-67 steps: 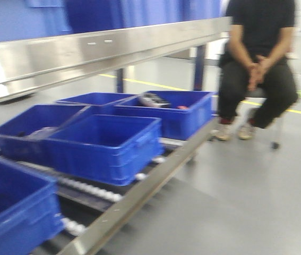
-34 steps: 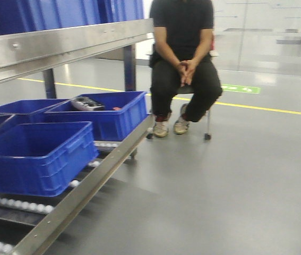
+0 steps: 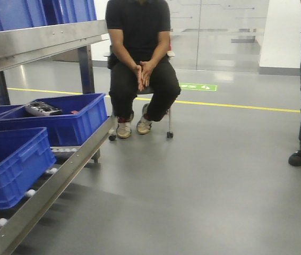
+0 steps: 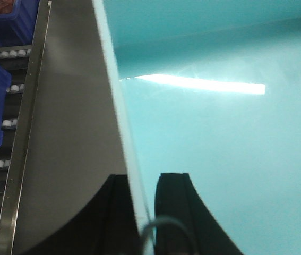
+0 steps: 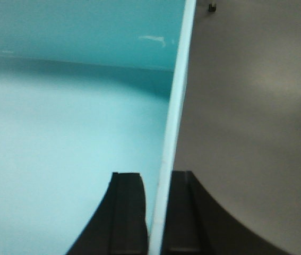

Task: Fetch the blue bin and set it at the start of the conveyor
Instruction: 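Carry the bin in both grippers while the base turns toward the conveyor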

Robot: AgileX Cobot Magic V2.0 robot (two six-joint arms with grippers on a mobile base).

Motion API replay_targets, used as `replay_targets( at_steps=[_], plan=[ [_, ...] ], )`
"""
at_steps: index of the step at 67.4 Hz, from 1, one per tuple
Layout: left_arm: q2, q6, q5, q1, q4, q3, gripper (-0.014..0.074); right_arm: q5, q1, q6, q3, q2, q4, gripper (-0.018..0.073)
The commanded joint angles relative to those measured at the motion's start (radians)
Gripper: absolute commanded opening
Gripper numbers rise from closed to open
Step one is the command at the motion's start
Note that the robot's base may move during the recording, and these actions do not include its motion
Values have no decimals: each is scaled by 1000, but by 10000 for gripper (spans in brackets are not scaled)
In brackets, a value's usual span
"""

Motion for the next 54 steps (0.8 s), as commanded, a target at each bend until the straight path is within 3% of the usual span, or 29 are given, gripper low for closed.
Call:
replay_targets(
  at_steps=[1,54],
  plan=[
    [-15,14,-19,0,51,-7,-111,-25,-1,-20,-9,-7,-26,-152],
    [-15,14,-19,0,51,-7,-111,-25,-1,-20,-9,-7,-26,-152]
  ],
)
